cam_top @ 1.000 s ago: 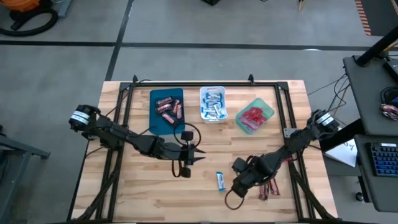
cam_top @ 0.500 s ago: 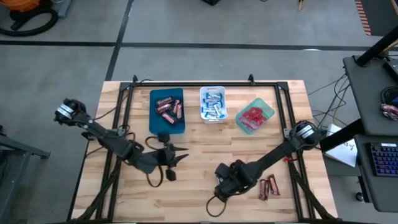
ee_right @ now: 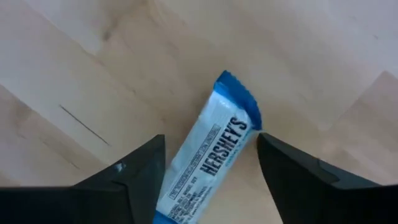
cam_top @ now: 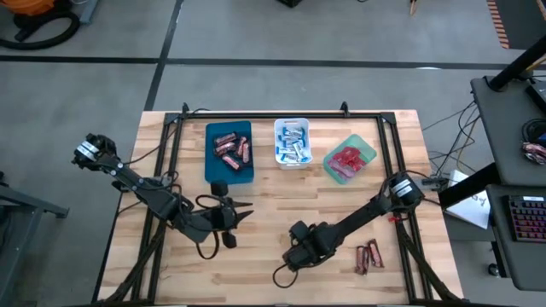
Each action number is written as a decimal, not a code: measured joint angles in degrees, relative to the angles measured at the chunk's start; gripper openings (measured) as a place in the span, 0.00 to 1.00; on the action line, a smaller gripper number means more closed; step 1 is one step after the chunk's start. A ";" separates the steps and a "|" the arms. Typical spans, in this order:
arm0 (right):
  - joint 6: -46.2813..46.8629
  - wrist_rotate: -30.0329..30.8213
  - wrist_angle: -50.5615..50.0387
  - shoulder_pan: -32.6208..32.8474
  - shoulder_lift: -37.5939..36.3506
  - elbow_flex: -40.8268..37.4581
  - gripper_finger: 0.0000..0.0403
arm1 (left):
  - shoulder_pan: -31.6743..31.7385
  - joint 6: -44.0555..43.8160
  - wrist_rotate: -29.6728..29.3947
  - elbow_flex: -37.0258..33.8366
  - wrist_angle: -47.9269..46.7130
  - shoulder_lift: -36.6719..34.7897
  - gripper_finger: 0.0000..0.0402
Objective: Sort candy
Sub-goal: Put the brown chocolate into the blue bin
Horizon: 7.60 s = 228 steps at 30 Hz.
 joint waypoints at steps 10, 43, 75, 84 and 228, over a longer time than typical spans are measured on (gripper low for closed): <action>2.13 -1.66 0.40 -0.01 0.24 0.02 0.38 | 0.04 -0.20 0.00 -0.02 -2.18 0.24 0.19; -51.76 11.01 -0.47 -8.14 -16.12 -0.04 0.20 | -2.49 -40.90 4.88 -7.44 -0.34 0.31 0.19; -119.09 -9.84 10.76 -54.70 -12.46 -0.07 0.20 | -4.72 -47.65 4.55 -7.72 -1.16 0.31 0.19; -117.95 -10.80 12.86 -54.98 -10.41 -0.07 0.22 | -4.72 -47.12 4.52 -7.72 -1.61 0.31 0.19; -9.55 22.64 -12.74 14.45 -9.42 -4.81 0.08 | 12.44 -5.97 50.18 -7.72 36.06 11.04 0.14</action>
